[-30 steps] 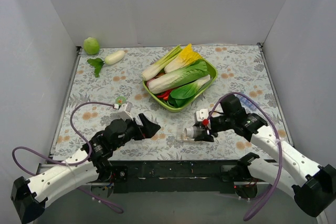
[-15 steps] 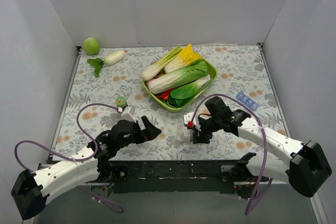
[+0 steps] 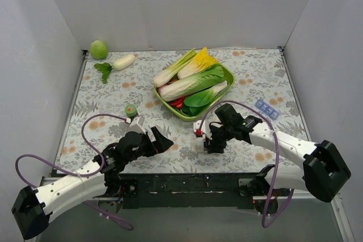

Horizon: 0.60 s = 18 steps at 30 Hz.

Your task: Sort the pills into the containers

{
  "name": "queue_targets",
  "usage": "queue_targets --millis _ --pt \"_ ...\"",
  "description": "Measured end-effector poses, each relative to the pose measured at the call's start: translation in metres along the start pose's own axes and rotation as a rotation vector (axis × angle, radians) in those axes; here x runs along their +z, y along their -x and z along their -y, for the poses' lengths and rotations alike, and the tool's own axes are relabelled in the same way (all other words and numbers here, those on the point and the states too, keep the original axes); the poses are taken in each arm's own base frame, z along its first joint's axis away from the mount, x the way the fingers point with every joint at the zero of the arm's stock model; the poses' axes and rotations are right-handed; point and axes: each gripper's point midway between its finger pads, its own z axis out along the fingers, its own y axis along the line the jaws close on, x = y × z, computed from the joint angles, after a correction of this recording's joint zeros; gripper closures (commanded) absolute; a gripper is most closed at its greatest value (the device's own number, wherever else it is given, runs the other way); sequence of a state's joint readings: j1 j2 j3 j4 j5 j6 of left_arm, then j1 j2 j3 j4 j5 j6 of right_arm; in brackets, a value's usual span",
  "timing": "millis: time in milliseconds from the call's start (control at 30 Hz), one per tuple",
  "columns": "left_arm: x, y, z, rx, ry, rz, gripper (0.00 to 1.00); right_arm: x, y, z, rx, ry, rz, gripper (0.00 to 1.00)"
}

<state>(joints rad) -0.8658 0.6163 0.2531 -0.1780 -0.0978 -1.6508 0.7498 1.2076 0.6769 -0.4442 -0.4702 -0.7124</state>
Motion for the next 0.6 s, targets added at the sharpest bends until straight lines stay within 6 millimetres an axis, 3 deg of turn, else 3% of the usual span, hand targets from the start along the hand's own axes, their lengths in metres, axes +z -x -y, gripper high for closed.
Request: queue_targets --millis 600 --pt "-0.0025 0.0026 0.0039 -0.009 -0.019 0.012 0.05 0.0086 0.006 0.0067 -0.026 -0.002 -0.088 0.94"
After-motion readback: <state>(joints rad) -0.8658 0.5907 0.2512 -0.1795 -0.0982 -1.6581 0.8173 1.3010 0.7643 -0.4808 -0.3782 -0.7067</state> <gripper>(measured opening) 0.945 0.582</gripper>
